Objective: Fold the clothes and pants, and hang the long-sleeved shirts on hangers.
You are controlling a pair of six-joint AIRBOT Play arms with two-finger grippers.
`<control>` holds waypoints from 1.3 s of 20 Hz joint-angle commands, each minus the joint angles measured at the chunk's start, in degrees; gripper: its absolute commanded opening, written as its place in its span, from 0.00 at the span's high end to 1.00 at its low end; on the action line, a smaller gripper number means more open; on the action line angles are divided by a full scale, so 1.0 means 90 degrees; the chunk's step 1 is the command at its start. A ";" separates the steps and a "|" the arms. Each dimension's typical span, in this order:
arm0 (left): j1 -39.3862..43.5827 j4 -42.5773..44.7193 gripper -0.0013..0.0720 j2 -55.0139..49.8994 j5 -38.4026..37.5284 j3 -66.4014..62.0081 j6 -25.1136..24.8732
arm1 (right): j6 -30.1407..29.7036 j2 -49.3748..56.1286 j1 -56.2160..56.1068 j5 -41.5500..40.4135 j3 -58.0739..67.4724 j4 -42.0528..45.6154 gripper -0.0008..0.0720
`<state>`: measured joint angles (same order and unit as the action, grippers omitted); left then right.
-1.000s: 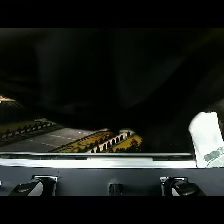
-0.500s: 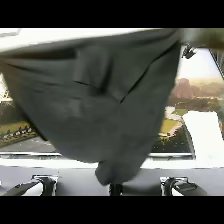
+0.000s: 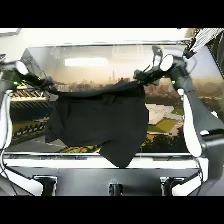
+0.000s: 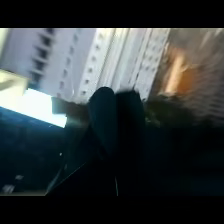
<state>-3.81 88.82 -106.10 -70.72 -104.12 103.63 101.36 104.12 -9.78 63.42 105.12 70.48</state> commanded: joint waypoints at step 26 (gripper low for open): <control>-0.0957 0.0180 0.24 0.3019 -0.1831 0.1455 -0.0466 | -0.3602 -0.3988 0.2703 0.0483 -0.8111 -0.2890 0.41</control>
<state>-12.36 89.62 -79.83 -84.01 -91.72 99.42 73.38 69.84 14.39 71.90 41.56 48.47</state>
